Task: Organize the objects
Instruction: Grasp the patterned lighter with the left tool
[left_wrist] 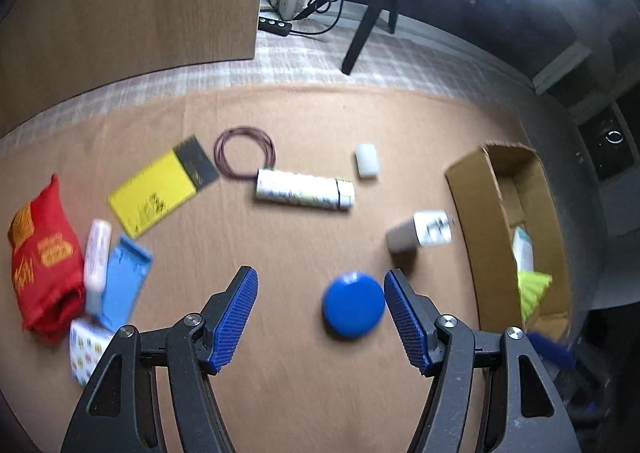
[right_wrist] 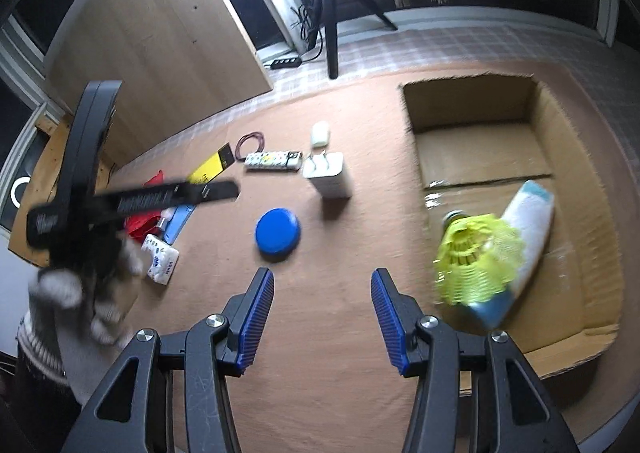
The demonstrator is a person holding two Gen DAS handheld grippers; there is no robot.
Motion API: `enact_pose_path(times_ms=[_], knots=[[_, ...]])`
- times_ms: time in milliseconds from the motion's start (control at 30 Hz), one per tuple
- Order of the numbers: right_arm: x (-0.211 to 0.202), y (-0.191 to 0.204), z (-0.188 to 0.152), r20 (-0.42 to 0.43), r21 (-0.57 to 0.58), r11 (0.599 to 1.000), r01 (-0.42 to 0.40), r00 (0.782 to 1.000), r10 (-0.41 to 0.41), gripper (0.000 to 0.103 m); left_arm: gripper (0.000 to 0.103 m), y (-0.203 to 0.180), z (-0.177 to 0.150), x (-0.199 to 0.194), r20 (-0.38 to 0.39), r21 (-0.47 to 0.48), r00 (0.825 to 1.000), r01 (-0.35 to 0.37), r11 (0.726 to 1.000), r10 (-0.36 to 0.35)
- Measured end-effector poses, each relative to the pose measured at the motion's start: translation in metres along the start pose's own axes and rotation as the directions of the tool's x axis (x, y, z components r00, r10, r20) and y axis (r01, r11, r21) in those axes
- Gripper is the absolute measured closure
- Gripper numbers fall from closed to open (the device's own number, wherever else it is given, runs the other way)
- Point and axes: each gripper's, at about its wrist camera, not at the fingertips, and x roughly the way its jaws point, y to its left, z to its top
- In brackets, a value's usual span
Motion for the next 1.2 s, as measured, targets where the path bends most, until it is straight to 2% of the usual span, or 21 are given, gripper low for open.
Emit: enact_pose_path(times_ms=[200,267,367,567,700,900,1200], knots=[[0.013,0.009,-0.003,-0.016,0.029,0.999,-0.018,1.0,0.018,0.056,0.048,-0.002,0.042,0.033,-0.03,0.023,1.0,-0.002,1.0,0.003],[0.015,0.009,-0.004,-0.019,0.041,0.999,-0.019,1.0,0.019,0.056,0.058,0.001,0.053,0.049,-0.06,-0.001,0.998,0.016,1.0,-0.016],[0.015,0.006,-0.005,-0.021,0.058,0.998,-0.014,1.0,0.015,0.056,0.063,0.005,0.065,0.07,-0.085,-0.028,0.996,0.02,0.999,-0.022],[0.018,-0.005,-0.008,-0.038,0.087,0.996,0.009,0.999,-0.005,0.056,0.065,-0.003,0.08,0.077,-0.064,0.0,0.997,0.042,0.999,-0.042],[0.021,-0.007,-0.007,-0.047,0.095,0.995,0.015,0.999,-0.011,0.056,0.065,-0.008,0.087,0.087,-0.09,0.033,0.996,0.012,0.999,-0.009],[0.022,-0.001,-0.004,-0.043,0.073,0.997,0.012,0.999,-0.009,0.056,0.069,0.0,0.079,0.092,-0.113,0.045,0.994,0.004,0.999,0.001],[0.033,0.003,-0.003,-0.063,0.057,0.998,-0.001,0.998,0.005,0.056,0.068,-0.006,0.019,0.069,-0.079,0.169,0.995,-0.042,0.985,0.056]])
